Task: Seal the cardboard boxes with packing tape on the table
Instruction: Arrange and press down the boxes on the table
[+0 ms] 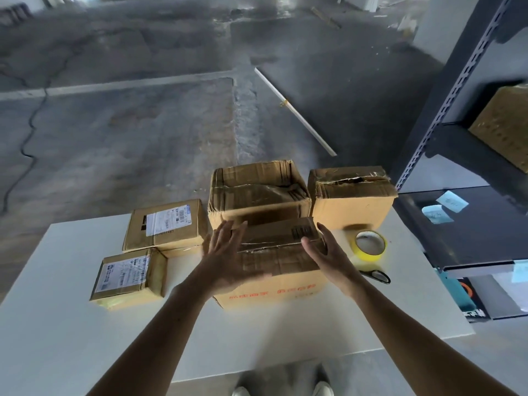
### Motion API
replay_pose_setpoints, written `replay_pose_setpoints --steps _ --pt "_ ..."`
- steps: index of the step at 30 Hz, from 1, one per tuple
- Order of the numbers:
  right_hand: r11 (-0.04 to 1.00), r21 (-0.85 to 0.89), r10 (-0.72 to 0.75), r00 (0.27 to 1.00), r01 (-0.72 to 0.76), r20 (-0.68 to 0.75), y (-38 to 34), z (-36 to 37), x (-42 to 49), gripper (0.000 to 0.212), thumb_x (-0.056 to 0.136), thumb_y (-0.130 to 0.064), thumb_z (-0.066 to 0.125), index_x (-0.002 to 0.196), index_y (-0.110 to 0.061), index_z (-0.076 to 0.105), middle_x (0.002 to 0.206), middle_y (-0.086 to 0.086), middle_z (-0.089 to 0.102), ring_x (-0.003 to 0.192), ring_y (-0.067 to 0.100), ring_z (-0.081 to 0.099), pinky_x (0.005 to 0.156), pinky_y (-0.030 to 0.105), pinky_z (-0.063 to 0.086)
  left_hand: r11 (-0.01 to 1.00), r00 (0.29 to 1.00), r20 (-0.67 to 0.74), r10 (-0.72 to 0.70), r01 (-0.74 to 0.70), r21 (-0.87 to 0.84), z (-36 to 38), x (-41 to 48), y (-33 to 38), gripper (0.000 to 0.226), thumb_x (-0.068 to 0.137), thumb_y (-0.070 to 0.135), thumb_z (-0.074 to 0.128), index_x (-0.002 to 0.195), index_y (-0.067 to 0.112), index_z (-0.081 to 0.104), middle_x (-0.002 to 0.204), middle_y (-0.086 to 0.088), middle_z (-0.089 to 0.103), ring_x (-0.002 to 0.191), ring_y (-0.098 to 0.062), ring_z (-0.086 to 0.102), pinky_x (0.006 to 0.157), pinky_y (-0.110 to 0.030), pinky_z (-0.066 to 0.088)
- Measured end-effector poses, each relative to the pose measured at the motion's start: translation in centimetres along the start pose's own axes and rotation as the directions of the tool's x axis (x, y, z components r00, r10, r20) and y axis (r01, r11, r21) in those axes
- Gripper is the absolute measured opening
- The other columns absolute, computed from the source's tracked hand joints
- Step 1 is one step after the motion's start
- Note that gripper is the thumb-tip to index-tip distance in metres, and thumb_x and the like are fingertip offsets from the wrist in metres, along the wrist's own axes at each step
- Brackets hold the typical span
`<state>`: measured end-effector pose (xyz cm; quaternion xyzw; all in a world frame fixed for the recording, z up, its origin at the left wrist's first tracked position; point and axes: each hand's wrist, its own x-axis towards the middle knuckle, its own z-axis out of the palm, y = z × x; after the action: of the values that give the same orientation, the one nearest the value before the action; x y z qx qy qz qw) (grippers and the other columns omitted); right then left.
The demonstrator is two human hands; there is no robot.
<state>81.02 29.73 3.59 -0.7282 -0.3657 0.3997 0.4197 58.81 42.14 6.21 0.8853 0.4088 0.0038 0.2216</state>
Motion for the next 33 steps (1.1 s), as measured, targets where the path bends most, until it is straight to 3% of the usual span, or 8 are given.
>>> replay_pose_setpoints --steps 2,6,11,14,16,18,21,33 --pt "1.0 0.023 -0.002 0.999 0.001 0.041 -0.1 0.1 -0.1 0.071 0.079 -0.066 0.063 0.135 -0.044 0.026 0.12 -0.017 0.055 0.101 0.002 0.056 0.084 0.028 0.05 0.991 0.994 0.086 0.074 -0.083 0.105 0.1 0.8 0.4 0.132 0.06 0.087 0.061 0.153 0.036 -0.019 0.159 0.003 -0.03 0.146 -0.025 -0.027 0.115 -0.053 -0.017" --pt "0.999 -0.049 -0.017 0.994 0.023 0.11 0.3 -0.2 -0.2 0.096 0.069 -0.066 0.076 0.145 -0.04 0.023 0.133 -0.013 0.055 0.119 0.012 0.056 0.095 0.038 0.054 0.955 0.964 0.238 0.115 -0.173 0.241 0.1 2.3 1.3 0.142 0.057 0.084 0.068 0.148 0.036 -0.029 0.148 0.003 -0.041 0.138 -0.022 -0.038 0.105 -0.047 -0.027" --pt "0.994 -0.095 -0.03 0.984 0.047 0.177 -0.3 -0.9 -0.7 0.105 0.08 -0.019 0.081 0.148 -0.028 0.001 0.117 -0.022 0.041 0.1 -0.007 0.048 0.072 -0.003 0.04 0.937 0.94 0.33 0.09 -0.193 0.292 0.3 3.8 1.6 0.148 0.054 0.083 0.071 0.147 0.034 -0.033 0.155 -0.005 -0.038 0.138 -0.025 -0.038 0.111 -0.053 -0.023" --pt "0.982 -0.151 -0.077 0.975 0.11 0.209 -0.6 -1.1 -0.7 0.108 0.075 0.0 0.081 0.138 -0.029 -0.002 0.118 -0.028 0.033 0.099 -0.025 0.043 0.08 -0.007 0.033 0.933 0.936 0.337 0.098 -0.205 0.297 0.6 4.1 1.3 0.144 0.058 0.081 0.071 0.147 0.034 -0.033 0.16 -0.008 -0.028 0.145 -0.028 -0.029 0.113 -0.052 -0.022" --pt "0.966 -0.224 -0.076 0.972 0.127 0.221 -0.2 -1.0 -0.2 0.125 0.07 -0.012 0.088 0.139 -0.041 -0.011 0.14 -0.017 0.032 0.123 -0.012 0.036 0.103 0.007 0.025 0.929 0.94 0.32 0.117 -0.217 0.299 0.7 4.2 1.2 0.141 0.061 0.078 0.071 0.147 0.034 -0.032 0.162 -0.009 -0.02 0.147 -0.03 -0.024 0.116 -0.053 -0.019" --pt "0.93 -0.344 -0.053 0.976 0.125 0.212 -0.2 -1.0 0.2 0.137 0.066 -0.031 0.092 0.144 -0.042 -0.02 0.161 -0.006 0.004 0.145 0.01 0.011 0.118 0.03 0.016 0.928 0.948 0.287 0.14 -0.226 0.295 0.9 4.2 1.0 0.136 0.063 0.076 0.069 0.148 0.035 -0.029 0.163 -0.009 -0.014 0.149 -0.03 -0.019 0.118 -0.053 -0.014" --pt "0.841 -0.501 -0.083 0.964 0.204 0.252 -0.1 -1.0 1.2 0.143 0.062 -0.052 0.089 0.148 -0.038 -0.024 0.16 -0.008 -0.028 0.149 0.017 -0.02 0.124 0.051 0.009 0.924 0.953 0.263 0.153 -0.232 0.303 0.8 3.9 1.0 0.13 0.068 0.072 0.069 0.151 0.034 -0.024 0.163 -0.007 -0.009 0.15 -0.028 -0.013 0.118 -0.05 -0.012" --pt "0.653 -0.678 -0.114 0.929 0.337 0.351 -1.7 -1.4 1.8 0.121 0.069 -0.061 0.08 0.156 -0.039 0.0 0.156 -0.023 -0.022 0.149 0.011 -0.009 0.12 0.042 0.021 0.91 0.945 0.265 0.194 -0.274 0.312 1.2 3.8 0.2 0.118 0.073 0.079 0.059 0.152 0.041 -0.02 0.164 -0.007 -0.011 0.15 -0.026 -0.014 0.12 -0.05 -0.01"
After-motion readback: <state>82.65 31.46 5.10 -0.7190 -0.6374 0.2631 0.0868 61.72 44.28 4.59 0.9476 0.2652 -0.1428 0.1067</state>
